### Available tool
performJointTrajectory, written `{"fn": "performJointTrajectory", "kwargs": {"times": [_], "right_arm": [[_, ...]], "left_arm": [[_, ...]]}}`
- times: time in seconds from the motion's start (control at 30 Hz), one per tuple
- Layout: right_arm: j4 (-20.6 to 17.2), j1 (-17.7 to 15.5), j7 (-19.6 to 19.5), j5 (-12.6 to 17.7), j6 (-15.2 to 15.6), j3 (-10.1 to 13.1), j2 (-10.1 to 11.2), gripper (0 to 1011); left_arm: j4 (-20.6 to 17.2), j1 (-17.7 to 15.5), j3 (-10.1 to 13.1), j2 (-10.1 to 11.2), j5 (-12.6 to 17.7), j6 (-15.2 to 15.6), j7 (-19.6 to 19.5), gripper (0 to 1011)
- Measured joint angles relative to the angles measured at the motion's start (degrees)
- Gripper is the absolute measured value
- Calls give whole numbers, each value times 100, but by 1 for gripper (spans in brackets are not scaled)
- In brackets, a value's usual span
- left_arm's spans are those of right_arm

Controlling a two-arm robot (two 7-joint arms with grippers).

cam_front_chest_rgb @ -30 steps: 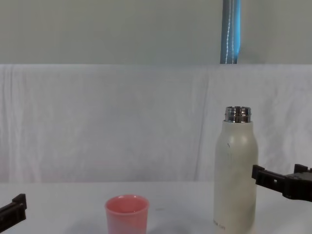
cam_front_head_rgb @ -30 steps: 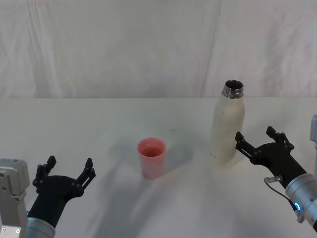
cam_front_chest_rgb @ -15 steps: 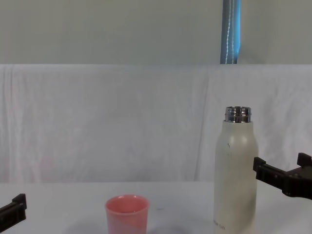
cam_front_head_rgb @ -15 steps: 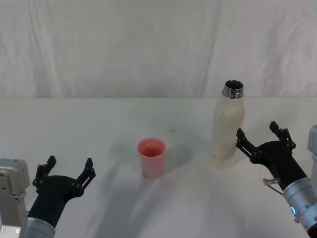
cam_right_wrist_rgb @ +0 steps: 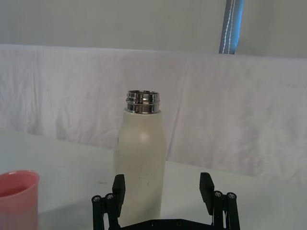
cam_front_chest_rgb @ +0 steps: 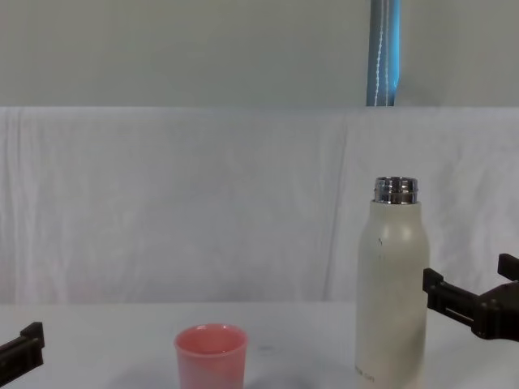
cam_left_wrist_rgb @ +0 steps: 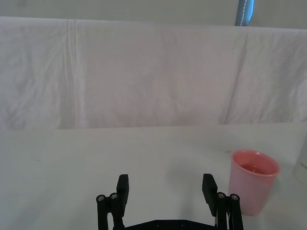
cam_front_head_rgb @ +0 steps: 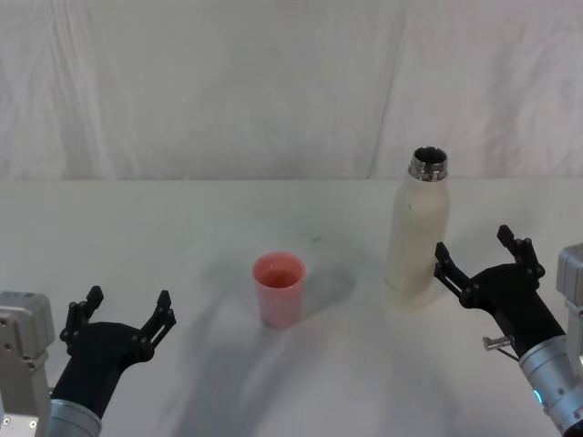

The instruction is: Grasp the thermos with one hand and pour water into the cup lid.

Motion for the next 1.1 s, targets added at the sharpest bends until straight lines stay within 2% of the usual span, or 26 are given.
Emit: {"fn": "performJointTrajectory", "kwargs": {"times": [0.43, 1.1], "right_arm": [[-71, -235, 131, -130, 10, -51, -38, 1001], [131, -194, 122, -323, 189, -160, -128, 1001]], "left_arm": [[0, 0, 0, 0, 0, 0, 0, 1001], [0, 0, 0, 0, 0, 0, 0, 1001]]}}
